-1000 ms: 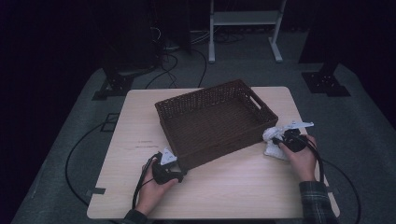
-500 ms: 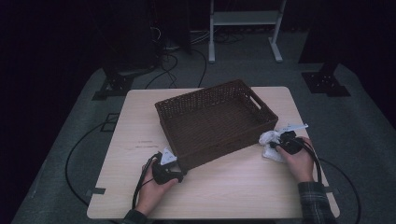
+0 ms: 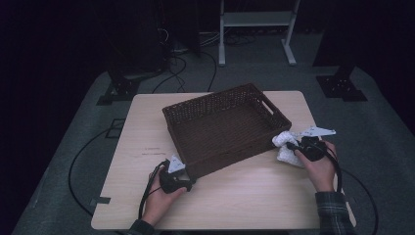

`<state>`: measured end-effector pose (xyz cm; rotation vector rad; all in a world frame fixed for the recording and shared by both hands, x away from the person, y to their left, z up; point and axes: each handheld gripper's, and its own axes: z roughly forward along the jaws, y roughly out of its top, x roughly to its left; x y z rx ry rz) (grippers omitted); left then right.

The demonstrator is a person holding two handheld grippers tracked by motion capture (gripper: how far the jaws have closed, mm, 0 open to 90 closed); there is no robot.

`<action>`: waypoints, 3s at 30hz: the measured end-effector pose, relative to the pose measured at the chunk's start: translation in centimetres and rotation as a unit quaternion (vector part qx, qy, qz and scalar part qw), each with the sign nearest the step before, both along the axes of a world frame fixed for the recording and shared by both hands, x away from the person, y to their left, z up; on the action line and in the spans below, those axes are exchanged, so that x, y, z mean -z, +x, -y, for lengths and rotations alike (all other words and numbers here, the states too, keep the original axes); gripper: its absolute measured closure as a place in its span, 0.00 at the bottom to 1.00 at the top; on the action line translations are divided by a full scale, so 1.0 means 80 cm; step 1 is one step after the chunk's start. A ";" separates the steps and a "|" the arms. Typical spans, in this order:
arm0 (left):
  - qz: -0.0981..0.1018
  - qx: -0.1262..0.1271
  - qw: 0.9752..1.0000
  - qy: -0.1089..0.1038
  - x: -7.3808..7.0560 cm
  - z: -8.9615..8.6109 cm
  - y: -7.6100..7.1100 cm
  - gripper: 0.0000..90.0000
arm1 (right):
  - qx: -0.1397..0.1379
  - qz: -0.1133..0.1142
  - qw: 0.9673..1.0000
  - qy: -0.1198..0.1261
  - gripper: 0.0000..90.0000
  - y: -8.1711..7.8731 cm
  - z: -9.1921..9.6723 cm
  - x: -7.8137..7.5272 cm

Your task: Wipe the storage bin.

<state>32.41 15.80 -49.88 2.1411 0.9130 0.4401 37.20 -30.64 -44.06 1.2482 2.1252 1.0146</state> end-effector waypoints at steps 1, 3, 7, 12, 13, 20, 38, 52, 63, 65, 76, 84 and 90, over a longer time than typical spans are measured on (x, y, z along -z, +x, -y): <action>0.000 0.000 1.000 0.000 0.000 0.000 0.000 0.31 | 0.000 0.005 1.000 0.001 0.85 -0.002 0.000 -0.004; 0.000 0.000 1.000 0.000 0.000 0.000 0.000 0.31 | -0.004 0.015 1.000 0.006 0.85 -0.005 -0.001 -0.010; 0.000 0.000 1.000 0.000 0.000 0.000 0.000 0.31 | -0.007 0.032 0.999 0.010 0.85 -0.012 -0.003 -0.023; 0.001 0.000 1.000 -0.001 0.000 0.000 0.000 0.31 | -0.009 0.042 0.999 0.016 0.85 -0.018 -0.003 -0.032; 0.000 0.000 1.000 -0.001 0.000 0.000 0.000 0.31 | -0.009 0.041 0.999 0.017 0.85 -0.018 -0.004 -0.032; -0.001 0.000 1.000 0.000 0.000 0.000 0.000 0.31 | -0.018 0.017 1.000 0.009 0.85 -0.009 -0.012 -0.015; 0.000 0.000 1.000 0.000 0.000 0.000 0.000 0.31 | -0.032 -0.033 0.999 -0.010 0.85 0.016 -0.034 0.025; 0.001 0.000 1.000 -0.001 0.000 0.000 0.000 0.31 | -0.044 -0.072 0.996 -0.021 0.85 0.024 -0.042 0.047; 0.000 0.000 1.000 0.000 0.000 0.000 0.000 0.31 | -0.045 -0.061 0.997 -0.026 0.85 0.019 -0.044 0.043; 0.000 0.000 1.000 0.000 0.000 0.000 0.000 0.31 | -0.046 -0.049 0.997 -0.024 0.85 0.016 -0.044 0.036; 0.000 0.000 1.000 0.000 0.000 0.000 0.000 0.31 | -0.044 0.015 0.999 0.006 0.85 -0.006 -0.038 -0.006; 0.000 0.000 1.000 0.001 0.000 0.000 0.000 0.31 | -0.055 0.051 0.997 0.016 0.85 -0.021 -0.044 -0.031; 0.000 0.000 1.000 0.001 0.000 0.000 0.000 0.30 | -0.065 0.064 0.996 0.020 0.85 -0.027 -0.049 -0.041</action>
